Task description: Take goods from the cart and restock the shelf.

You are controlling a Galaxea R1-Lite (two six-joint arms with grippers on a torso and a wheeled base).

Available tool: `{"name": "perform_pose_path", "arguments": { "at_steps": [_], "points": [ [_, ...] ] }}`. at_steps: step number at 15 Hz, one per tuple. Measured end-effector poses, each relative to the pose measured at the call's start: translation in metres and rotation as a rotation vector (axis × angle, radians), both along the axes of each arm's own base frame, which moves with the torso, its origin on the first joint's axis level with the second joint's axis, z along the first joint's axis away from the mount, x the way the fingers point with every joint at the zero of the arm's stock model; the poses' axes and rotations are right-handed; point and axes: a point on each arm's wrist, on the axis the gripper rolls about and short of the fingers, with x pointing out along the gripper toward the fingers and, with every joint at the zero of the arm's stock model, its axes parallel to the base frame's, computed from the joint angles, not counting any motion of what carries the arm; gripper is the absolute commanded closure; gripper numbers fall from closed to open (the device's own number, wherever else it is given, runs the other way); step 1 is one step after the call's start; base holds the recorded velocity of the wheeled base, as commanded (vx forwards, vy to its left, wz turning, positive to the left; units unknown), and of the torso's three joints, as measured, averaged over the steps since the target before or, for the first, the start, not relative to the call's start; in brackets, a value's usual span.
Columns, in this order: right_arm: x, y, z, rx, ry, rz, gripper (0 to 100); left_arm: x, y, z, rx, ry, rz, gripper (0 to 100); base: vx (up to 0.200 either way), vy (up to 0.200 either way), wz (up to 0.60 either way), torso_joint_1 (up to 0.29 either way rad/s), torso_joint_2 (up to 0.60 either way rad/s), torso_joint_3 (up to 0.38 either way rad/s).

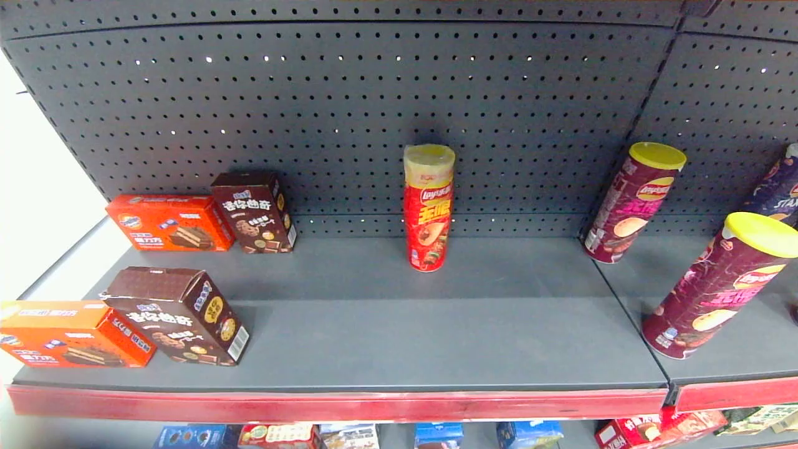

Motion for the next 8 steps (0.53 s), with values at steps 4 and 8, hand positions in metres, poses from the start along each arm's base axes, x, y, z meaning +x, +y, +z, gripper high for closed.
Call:
{"name": "perform_pose_path", "arguments": {
  "at_steps": [4,8],
  "points": [
    [0.0,0.0,0.0,0.0,0.0,0.0,0,0.0,0.0,0.0,0.0,0.0,0.0,0,0.0,0.0,0.0,0.0,0.0,0.0],
    [0.0,0.0,0.0,0.001,0.0,0.0,0,0.0,0.0,0.0,0.0,0.0,-0.001,0,0.0,0.0,0.0,0.0,0.0,0.0]
  ]
}}
